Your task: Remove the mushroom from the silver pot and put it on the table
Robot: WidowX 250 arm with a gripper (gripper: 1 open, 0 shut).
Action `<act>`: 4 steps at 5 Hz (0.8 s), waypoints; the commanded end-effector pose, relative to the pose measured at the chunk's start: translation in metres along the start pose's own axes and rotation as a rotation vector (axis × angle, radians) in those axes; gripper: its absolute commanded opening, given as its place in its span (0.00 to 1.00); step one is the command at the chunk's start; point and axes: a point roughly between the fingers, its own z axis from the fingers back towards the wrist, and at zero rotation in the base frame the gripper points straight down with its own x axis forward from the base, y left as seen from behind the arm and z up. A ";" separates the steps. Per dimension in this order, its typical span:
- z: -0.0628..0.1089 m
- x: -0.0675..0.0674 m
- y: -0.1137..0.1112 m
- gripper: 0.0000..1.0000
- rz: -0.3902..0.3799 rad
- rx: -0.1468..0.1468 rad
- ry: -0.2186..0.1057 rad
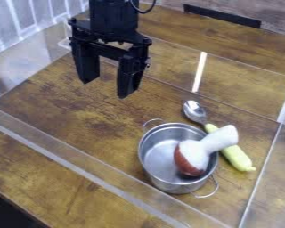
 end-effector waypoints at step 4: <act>-0.050 0.028 -0.076 1.00 -0.742 0.126 -0.006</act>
